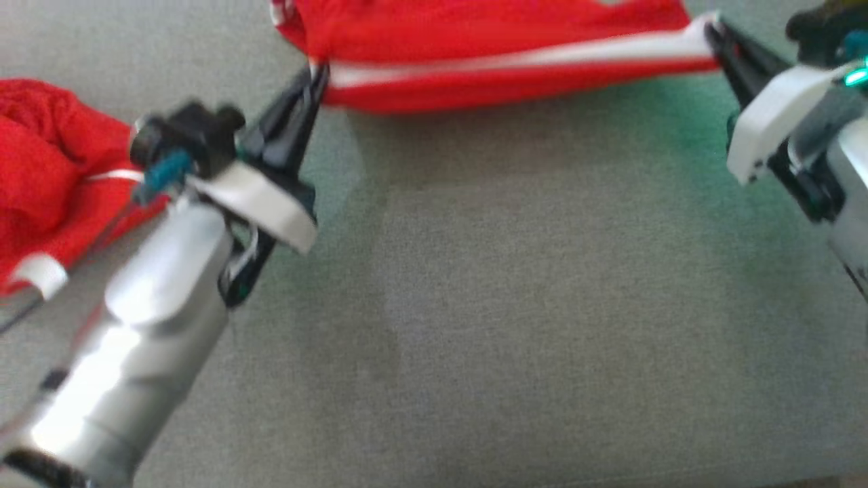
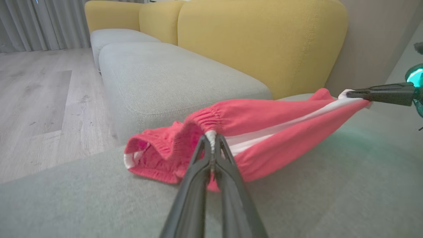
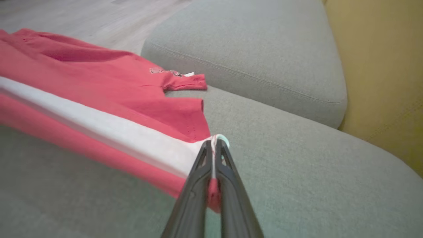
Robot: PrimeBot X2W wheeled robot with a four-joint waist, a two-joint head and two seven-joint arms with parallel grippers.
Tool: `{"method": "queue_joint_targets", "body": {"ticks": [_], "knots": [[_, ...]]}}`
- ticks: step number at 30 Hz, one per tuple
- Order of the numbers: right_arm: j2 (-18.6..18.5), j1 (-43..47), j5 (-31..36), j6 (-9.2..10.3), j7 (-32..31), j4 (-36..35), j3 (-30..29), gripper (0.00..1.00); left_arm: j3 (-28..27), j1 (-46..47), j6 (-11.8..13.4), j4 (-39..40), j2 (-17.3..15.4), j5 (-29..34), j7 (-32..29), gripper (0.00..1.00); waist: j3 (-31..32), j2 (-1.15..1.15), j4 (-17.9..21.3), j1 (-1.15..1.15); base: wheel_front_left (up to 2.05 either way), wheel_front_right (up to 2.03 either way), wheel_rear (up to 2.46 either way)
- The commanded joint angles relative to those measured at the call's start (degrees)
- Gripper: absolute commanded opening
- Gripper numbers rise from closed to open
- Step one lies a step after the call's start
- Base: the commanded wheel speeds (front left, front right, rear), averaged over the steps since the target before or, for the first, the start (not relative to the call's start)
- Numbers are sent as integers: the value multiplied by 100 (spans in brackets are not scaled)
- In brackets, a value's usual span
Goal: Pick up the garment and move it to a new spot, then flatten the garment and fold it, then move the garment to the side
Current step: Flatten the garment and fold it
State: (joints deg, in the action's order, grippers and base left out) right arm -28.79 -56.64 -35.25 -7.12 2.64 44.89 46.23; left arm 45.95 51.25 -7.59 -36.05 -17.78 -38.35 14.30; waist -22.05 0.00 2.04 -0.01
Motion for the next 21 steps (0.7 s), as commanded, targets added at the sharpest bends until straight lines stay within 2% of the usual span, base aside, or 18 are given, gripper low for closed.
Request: {"method": "queue_joint_targets", "body": {"ticks": [1,6,13,21], "knots": [[-349,230,-306,-36,-188,-275,253,0,-148,-70,11,213,-317,-47,69,0,207,0,-3,1,0,0,0],[-917,532,-1033,-36,-579,-795,871,0,-125,-626,11,468,-377,-40,69,0,528,0,11,1,0,0,0],[-1447,961,-1806,-36,-864,-1348,1486,0,-202,-1421,104,969,-416,78,69,0,1030,0,90,1,0,0,0],[-1756,1441,-2292,-36,-987,-1774,1888,0,-126,-2258,360,1581,-504,170,70,0,1566,0,193,1,0,0,0]]}}
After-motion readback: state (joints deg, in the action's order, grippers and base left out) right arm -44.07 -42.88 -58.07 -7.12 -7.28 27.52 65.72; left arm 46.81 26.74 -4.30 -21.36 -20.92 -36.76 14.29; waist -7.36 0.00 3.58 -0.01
